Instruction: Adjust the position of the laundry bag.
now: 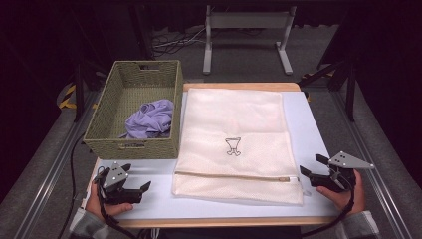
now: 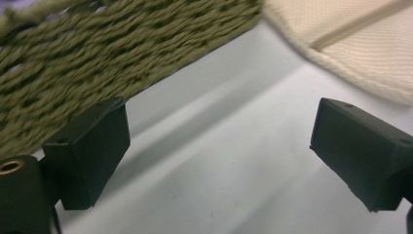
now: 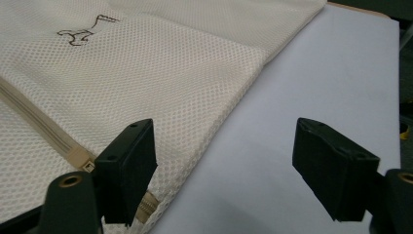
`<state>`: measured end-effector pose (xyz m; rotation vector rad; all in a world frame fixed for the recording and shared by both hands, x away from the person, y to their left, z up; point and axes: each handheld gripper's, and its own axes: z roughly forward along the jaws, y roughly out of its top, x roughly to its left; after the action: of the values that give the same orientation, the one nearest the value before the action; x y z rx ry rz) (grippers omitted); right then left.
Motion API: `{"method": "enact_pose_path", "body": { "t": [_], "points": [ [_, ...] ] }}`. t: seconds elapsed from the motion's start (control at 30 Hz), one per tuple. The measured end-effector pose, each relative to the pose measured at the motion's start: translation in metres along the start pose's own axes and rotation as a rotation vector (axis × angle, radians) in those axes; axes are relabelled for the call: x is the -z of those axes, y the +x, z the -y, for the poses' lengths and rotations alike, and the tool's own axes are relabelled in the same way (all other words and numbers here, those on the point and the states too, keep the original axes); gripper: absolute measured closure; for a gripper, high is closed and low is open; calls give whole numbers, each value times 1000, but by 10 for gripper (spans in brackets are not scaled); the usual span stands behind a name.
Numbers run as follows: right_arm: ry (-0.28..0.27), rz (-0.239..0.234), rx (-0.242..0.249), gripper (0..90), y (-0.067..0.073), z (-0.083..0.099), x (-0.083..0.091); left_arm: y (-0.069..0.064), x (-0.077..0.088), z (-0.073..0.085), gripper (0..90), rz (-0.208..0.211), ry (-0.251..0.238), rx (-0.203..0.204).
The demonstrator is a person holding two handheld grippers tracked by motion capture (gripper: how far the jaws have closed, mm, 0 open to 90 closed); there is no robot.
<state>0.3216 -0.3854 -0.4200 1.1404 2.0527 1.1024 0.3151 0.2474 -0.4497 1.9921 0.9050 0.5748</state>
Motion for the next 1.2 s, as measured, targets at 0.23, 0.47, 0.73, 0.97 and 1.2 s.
{"method": "enact_pose_path", "body": {
  "t": [0.23,0.47,0.73,0.97,1.2],
  "points": [
    [9,5,9,236,3,0,-1,1,5,-3,150,4,-49,-3],
    [45,1,3,287,8,0,-5,-2,-3,-8,184,30,-38,-28],
    [69,-38,-27,348,14,3,-2,-14,-17,-14,221,134,-5,-52],
    [118,-80,-32,417,23,10,4,-27,-32,-23,246,206,39,-85],
    [179,-98,-44,290,33,21,1,-38,-45,-32,262,246,50,-150]
  ]
}}
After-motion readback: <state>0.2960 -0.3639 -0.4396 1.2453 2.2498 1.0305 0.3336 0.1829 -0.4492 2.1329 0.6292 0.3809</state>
